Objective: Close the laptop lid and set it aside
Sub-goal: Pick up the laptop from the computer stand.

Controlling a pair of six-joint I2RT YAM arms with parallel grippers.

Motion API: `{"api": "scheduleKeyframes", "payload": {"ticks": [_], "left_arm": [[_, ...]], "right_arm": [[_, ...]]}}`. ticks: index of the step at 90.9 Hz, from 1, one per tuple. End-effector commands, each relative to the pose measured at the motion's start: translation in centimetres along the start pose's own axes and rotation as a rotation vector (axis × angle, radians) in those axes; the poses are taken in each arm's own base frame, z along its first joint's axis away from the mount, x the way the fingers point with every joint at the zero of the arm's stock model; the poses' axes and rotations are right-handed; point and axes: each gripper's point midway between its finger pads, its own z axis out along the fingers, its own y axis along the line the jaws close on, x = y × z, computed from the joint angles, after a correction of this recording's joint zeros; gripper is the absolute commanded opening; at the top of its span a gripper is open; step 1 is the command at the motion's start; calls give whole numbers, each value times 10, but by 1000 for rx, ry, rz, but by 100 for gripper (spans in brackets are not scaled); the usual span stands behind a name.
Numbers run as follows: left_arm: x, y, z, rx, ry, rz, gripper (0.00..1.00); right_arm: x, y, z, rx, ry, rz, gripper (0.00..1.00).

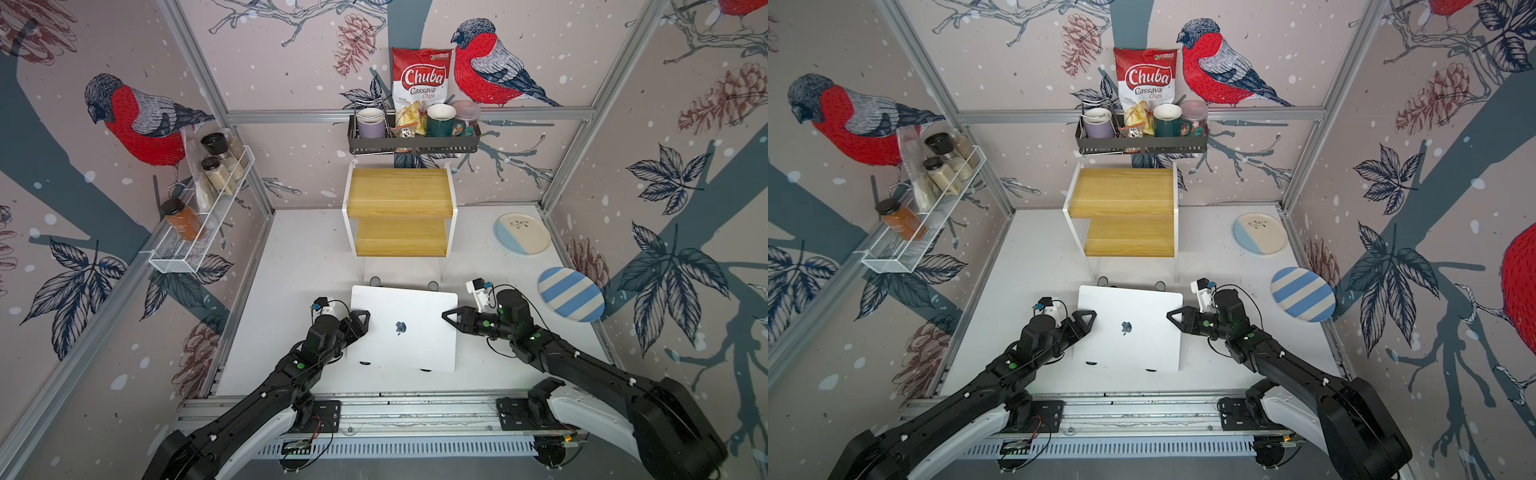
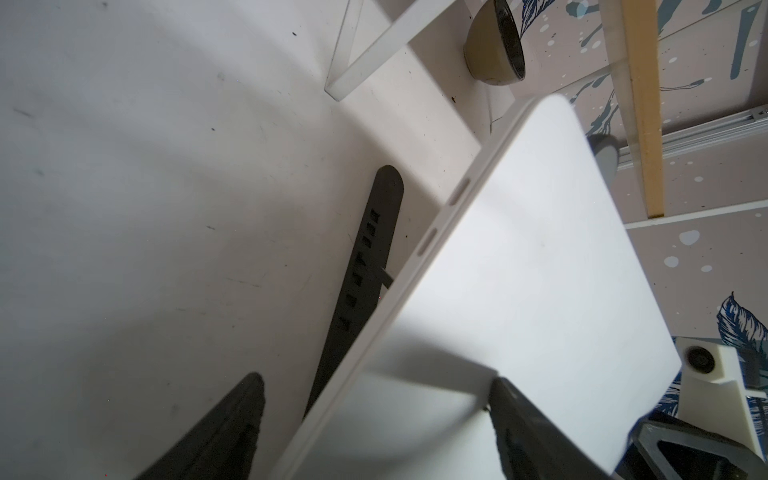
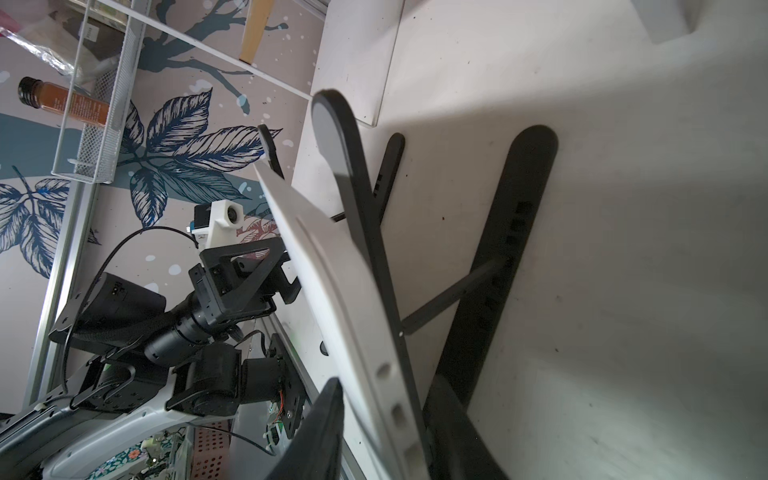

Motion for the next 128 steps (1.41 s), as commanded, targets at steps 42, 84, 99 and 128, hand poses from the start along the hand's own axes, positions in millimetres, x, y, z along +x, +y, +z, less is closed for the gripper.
{"api": "scheduleKeyframes", "payload": {"ticks": [42, 84, 99, 128], "left_arm": [[4, -2, -1, 11, 19, -18, 83], [-17, -6, -26, -35, -67, 20, 88], [-44, -12, -58, -64, -182, 39, 90], [-82, -30, -114, -103, -328, 94, 92]], "right_arm": [[-7, 63, 5, -169, -25, -36, 27], [-14, 66, 9, -120, -52, 8, 0], [-29, 86, -6, -155, -119, 57, 0], [-52, 141, -61, -266, -226, 129, 0]]}}
